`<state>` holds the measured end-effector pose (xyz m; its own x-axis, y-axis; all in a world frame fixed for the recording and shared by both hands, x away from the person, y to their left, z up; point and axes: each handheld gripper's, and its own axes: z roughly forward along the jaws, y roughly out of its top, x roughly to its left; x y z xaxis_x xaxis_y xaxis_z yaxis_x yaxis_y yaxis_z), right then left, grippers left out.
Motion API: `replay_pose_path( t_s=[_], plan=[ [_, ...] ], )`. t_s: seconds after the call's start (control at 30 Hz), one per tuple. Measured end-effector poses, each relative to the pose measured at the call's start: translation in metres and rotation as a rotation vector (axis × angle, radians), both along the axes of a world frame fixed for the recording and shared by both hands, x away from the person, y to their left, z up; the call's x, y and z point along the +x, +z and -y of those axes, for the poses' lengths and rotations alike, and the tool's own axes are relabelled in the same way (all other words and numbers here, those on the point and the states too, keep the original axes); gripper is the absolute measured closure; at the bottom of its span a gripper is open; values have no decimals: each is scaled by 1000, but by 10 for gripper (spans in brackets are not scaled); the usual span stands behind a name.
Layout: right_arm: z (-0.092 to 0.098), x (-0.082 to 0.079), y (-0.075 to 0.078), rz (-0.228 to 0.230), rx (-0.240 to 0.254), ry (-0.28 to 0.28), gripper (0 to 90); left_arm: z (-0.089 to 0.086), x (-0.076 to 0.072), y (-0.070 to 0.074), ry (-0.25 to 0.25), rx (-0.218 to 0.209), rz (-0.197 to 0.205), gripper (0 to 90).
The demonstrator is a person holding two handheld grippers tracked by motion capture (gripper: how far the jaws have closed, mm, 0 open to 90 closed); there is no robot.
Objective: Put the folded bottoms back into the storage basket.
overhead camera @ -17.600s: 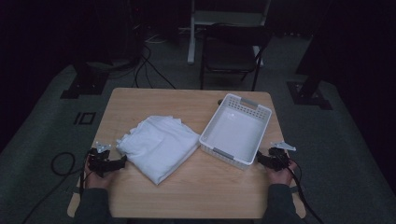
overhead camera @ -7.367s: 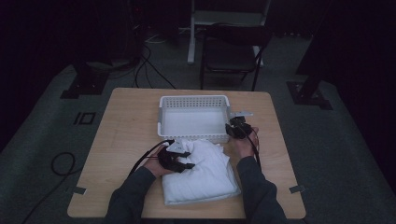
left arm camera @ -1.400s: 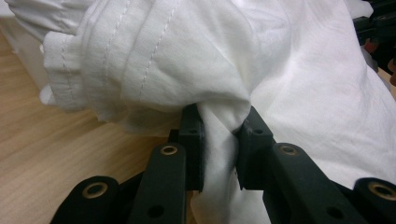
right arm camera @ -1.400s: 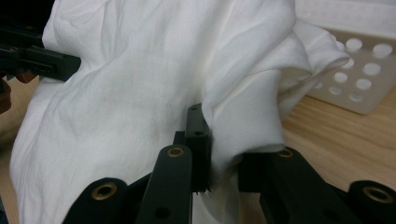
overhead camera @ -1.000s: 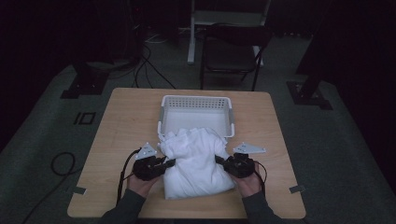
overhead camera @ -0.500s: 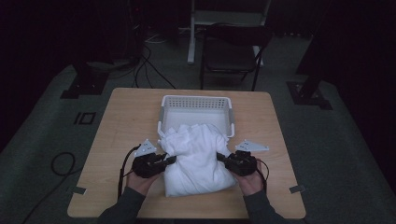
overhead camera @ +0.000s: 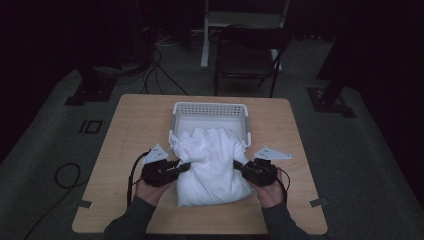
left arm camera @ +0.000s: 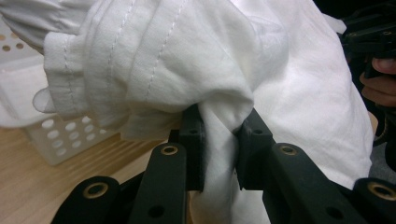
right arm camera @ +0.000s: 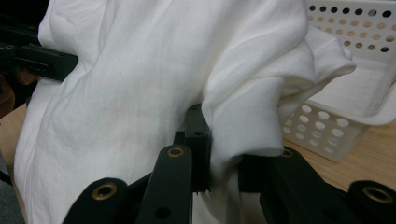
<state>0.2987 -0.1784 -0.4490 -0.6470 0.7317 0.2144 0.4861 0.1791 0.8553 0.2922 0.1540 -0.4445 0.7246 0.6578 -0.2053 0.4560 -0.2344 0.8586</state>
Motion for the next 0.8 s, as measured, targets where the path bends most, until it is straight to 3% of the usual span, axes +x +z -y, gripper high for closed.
replay_pose_path(
  t_s=[0.8],
  plan=[
    [1,11,33,73,23,-22,787,3,20,35,-11,-25,54,755]
  ],
)
